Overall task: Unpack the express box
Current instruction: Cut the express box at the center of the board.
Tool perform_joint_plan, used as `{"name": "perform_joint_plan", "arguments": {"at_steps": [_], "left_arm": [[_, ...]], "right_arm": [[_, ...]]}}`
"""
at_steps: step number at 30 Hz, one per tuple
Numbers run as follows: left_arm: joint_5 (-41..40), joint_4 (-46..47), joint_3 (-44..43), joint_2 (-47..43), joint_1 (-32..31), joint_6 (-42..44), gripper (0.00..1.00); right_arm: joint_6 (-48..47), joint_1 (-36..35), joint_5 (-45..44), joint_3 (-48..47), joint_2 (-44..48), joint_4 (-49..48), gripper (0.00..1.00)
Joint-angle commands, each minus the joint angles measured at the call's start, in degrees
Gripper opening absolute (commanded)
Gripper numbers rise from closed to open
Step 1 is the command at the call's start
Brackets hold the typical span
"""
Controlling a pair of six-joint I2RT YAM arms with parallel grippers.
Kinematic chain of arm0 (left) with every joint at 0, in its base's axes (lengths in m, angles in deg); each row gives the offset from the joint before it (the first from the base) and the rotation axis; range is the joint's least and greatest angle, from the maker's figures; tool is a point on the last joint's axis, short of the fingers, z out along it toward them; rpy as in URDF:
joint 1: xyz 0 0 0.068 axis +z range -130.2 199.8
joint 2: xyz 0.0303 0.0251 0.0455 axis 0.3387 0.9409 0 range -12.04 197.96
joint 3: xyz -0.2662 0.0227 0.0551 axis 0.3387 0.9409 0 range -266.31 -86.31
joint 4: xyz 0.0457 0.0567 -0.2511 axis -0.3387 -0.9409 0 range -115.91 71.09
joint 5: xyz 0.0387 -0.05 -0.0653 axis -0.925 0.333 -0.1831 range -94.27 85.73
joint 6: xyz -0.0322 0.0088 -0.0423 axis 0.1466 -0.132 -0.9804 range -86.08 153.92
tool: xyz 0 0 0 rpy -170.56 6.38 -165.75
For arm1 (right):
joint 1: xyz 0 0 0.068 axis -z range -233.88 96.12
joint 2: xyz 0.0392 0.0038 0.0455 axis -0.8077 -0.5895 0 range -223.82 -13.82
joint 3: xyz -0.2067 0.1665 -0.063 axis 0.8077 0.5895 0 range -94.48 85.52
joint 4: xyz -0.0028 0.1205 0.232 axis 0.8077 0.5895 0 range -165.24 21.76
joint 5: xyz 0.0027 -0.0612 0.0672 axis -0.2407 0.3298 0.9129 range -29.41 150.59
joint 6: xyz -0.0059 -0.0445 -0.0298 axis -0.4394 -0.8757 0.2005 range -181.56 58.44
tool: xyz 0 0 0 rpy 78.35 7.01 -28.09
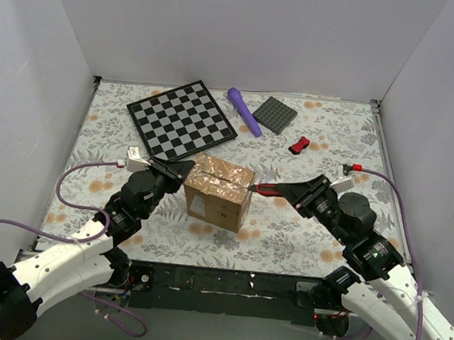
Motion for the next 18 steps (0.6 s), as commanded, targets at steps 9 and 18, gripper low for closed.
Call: {"name": "perform_joint_plan", "arguments": {"at_steps": [9, 18], "left_arm": [[1.44, -3.15, 1.26, 1.27, -1.09, -7.98, 0.00], [2.06, -1.83, 1.79, 2.06, -1.36, -8.33, 0.00]], "right_arm": [[1.71, -0.29, -0.01, 1.07, -4.10, -7.96, 0.01], [2.59, -0.29, 5.71, 3.09, -7.53, -10.42, 0.01]]}}
